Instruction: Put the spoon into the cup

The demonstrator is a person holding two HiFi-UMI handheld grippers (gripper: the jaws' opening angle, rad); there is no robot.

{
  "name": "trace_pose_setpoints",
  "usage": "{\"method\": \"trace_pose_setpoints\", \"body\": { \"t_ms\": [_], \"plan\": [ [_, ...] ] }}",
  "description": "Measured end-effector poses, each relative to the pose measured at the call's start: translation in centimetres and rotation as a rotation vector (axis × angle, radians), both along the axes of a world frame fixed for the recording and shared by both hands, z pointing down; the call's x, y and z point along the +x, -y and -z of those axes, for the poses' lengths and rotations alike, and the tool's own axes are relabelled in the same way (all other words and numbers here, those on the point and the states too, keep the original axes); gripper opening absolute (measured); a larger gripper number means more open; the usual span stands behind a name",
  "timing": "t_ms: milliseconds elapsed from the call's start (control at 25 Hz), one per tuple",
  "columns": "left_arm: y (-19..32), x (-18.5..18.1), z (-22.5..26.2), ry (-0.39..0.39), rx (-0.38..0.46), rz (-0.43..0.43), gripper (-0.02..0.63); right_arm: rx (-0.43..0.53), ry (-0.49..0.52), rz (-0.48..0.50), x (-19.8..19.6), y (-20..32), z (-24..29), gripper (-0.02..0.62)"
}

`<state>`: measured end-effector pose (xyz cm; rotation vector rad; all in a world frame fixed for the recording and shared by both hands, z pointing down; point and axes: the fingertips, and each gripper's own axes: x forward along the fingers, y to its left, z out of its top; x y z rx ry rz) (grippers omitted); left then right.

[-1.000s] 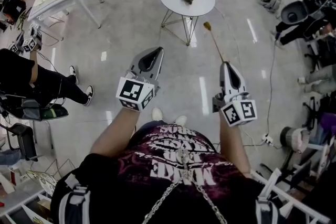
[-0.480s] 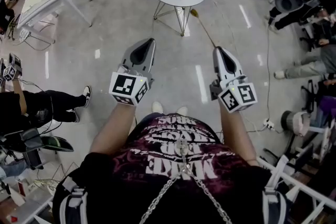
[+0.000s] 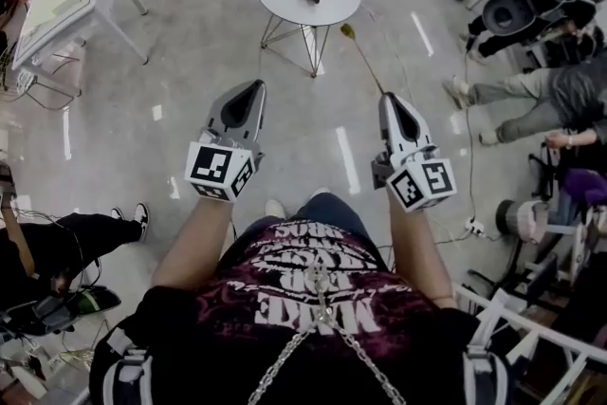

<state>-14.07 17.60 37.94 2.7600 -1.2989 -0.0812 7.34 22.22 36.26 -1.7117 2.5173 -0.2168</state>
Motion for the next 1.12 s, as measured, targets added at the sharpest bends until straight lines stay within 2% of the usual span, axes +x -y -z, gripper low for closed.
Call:
{"method": "trace_pose_setpoints", "body": {
  "t_ms": [320, 600, 1120],
  "plan": [
    [3.9, -0.1, -0.9, 0.013, -0.004, 0.028, 0.029, 0.008, 0.004, -0.011, 1.8, 3.5, -0.6, 0.035],
    [7.0, 2.3, -1.4, 0.032, -0.015, 0.007, 0.029, 0.012, 0.0, -0.007, 3.2, 6.6, -1.0, 0.035],
    [12.3, 7.4, -3.6, 0.036, -0.066, 0.011, 0.029, -0.057, 0.031, 0.031, 6.9, 11.3, -3.2, 0.035]
  ]
}}
